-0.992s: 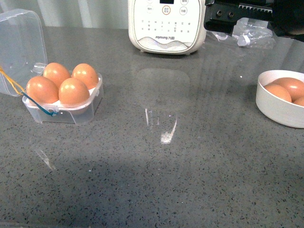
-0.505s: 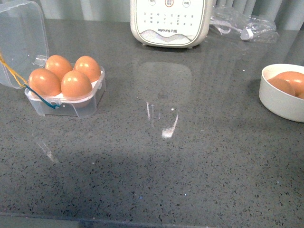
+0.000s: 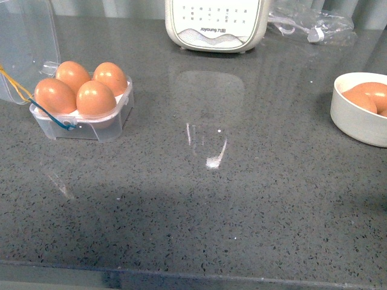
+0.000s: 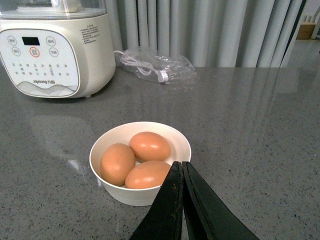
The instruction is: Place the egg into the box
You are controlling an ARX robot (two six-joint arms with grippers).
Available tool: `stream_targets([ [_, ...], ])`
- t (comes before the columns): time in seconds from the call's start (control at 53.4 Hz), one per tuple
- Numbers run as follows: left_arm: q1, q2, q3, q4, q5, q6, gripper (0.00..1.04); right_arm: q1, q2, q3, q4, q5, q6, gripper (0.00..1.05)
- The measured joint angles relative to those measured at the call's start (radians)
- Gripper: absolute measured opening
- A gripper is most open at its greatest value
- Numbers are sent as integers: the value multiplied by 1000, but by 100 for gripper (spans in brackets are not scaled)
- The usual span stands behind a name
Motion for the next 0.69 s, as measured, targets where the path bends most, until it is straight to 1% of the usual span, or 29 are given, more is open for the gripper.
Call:
stream_targets([
  [0.056,0,0,0,0,0,0,98,-16,-35,-13,-23,-20,0,3],
  [0.075,0,0,0,0,0,0,98,-40,-35,-27,1,-60,0,3],
  [0.112,0,0,0,0,0,0,98,-67,-46,-45,16,-89,0,3],
  [0.225,0,0,0,0,0,0,98,-93,-99,-73,-35,-89,0,3],
  [0.692,0,0,0,0,0,0,98,-94,-386,-80,-289,-93,0,3],
])
